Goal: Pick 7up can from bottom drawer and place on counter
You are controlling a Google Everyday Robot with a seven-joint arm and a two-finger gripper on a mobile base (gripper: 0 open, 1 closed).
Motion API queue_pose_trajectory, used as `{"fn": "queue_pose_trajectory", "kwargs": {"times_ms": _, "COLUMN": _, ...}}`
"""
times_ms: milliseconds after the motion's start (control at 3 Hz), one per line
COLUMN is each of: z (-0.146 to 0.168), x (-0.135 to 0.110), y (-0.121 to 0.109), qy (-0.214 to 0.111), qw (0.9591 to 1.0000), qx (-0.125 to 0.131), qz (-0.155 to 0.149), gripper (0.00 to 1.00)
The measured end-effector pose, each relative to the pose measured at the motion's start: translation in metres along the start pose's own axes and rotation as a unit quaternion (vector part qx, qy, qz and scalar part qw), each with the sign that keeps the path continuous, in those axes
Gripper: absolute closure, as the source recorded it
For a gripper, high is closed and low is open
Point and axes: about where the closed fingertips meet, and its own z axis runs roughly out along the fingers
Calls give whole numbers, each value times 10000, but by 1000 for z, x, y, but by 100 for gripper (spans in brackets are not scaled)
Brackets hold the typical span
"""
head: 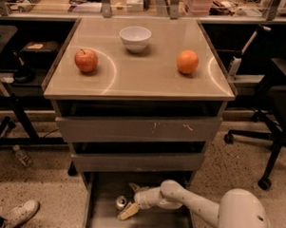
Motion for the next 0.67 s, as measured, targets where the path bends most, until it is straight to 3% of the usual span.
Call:
{"fn": "queue_pose_trajectory", "kwargs": {"times_ms": 333, "z": 0, "x": 0, "y": 0, "qy": -1, "qw": 10000, "qx": -1, "qz": 1, "gripper": 0}}
{"fn": "queue_pose_trajectory", "kwargs": {"times_ms": 667, "z": 35, "x": 48, "y": 13, "qy": -192, "qw": 9993, "qx": -214, "qz": 218, "gripper": 0}}
